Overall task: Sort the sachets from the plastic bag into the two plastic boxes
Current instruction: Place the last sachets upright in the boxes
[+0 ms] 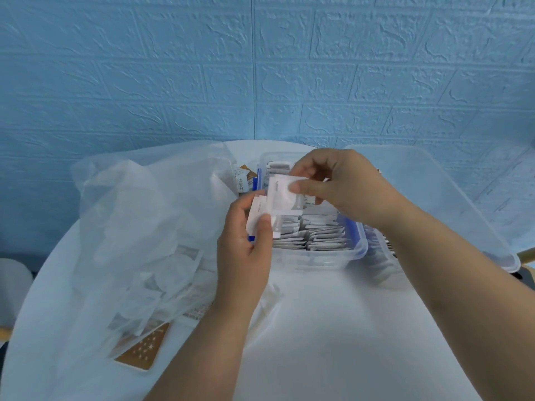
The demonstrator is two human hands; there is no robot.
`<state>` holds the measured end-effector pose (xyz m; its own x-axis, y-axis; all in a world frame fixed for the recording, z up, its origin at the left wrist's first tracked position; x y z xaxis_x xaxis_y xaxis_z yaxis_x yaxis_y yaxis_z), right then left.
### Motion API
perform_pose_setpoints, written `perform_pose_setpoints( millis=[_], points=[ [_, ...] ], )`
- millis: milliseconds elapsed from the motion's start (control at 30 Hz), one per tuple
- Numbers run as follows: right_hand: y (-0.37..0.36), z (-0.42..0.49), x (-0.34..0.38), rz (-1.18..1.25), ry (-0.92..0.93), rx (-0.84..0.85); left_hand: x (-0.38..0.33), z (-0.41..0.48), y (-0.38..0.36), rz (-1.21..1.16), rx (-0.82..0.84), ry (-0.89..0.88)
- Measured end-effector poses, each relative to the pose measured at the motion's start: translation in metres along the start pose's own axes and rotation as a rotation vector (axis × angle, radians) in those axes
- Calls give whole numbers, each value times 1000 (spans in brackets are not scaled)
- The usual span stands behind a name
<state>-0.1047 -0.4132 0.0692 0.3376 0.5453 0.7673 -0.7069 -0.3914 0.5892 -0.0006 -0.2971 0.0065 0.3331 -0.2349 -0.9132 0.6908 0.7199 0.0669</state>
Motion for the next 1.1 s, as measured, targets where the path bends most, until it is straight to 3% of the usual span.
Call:
perform_pose_setpoints(
  millis=[100, 233, 500, 867, 1100],
  points=[
    [8, 0, -8, -51, -31, -42, 2, 1, 12, -19, -129, 19],
    [-4, -4, -1, -246, 52, 48, 6, 2, 21, -39, -236, 69],
    [-15, -1, 18, -401, 224, 39, 4, 2, 21, -38, -239, 86],
    [-26, 8, 14, -469, 197, 100, -1, 0, 18, -65, -216, 86],
    [-32, 6, -8, -483, 66, 198, -2, 1, 17, -59, -213, 74]
  ],
)
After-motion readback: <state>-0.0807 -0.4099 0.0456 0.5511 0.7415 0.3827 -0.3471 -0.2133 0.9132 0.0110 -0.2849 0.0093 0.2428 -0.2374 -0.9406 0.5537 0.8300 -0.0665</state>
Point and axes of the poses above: each hand's wrist, its own z-axis towards the middle knuckle, its own y-axis out of the back of the hand, x = y × z, the point moved 9 cm from there along z, towards the middle knuckle, and after that the axes turned 2 degrees about -x, right-handed, at the moved point
